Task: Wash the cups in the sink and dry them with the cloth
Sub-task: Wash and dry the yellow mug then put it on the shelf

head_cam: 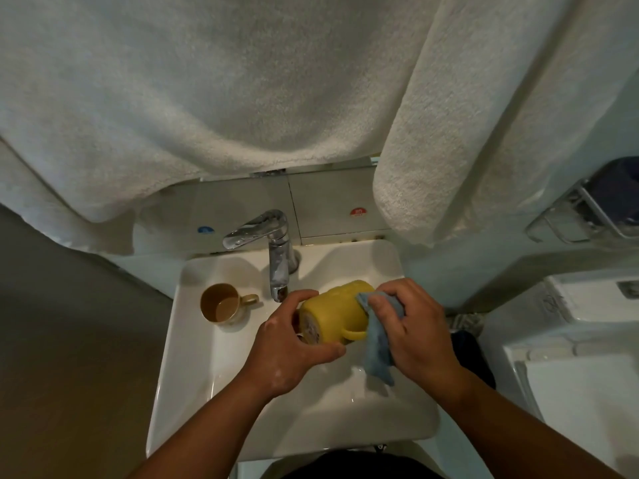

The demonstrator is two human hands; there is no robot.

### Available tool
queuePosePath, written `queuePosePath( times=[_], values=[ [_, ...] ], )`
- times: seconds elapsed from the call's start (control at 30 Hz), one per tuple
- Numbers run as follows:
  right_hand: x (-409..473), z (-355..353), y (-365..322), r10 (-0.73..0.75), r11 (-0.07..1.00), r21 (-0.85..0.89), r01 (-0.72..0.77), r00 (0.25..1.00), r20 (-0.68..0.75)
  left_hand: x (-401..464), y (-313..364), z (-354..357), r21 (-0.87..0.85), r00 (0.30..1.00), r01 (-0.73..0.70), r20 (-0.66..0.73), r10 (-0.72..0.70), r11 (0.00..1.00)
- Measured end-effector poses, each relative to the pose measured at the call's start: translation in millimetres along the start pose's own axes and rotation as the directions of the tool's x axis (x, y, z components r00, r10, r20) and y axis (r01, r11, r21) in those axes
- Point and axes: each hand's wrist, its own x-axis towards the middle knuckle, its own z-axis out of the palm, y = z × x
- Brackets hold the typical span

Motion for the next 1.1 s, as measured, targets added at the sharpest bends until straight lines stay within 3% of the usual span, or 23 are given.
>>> queuePosePath(
  times=[0.1,0.2,0.4,0.53,0.6,0.73,0.87,0.93,1.0,1.1],
  values=[
    [-1,5,-10,-0.035,0.997,-0.067,0.032,0.999,-0.038,-1,-1,4,0.032,0.999,-0.041,0.008,0.041,0.999],
    [-10,29,-12,-0.119,0.958,-0.233,0.166,0.972,0.202,-2,2,11,-0.038,0.998,-0.07,0.006,0.07,0.997],
    [-3,17,0,-0.064,0.859,-0.44,0.263,0.907,0.417,-11,-2,12,-0.057,0.995,-0.102,-0.011,0.101,0.993],
    [2,13,0,-0.047,0.924,-0.361,0.122,0.977,0.208,-13,0,10,-0.047,0.993,-0.117,0.006,0.118,0.992],
    [-6,23,-21,-0.104,0.947,-0.293,0.129,0.989,0.101,-12,4,11,-0.034,0.991,-0.136,0.006,0.137,0.99],
    [-9,22,-21,-0.285,0.844,-0.399,0.359,0.929,0.234,-12,3,10,-0.032,0.988,-0.156,-0.01,0.155,0.987],
    [0,7,-2,-0.019,0.92,-0.388,0.063,0.993,0.115,-15,0,11,-0.043,0.988,-0.154,-0.02,0.153,0.987],
    [-10,15,-15,-0.103,0.849,-0.491,0.195,0.973,0.207,-14,3,14,-0.038,0.986,-0.168,-0.019,0.167,0.985],
    [-23,29,-25,-0.199,0.838,-0.441,0.322,0.932,0.303,-11,5,15,-0.039,0.984,-0.18,-0.007,0.18,0.983],
    [-20,26,-20,-0.124,0.907,-0.373,0.198,0.969,0.214,-10,6,13,-0.057,0.983,-0.181,0.008,0.182,0.982]
  ],
)
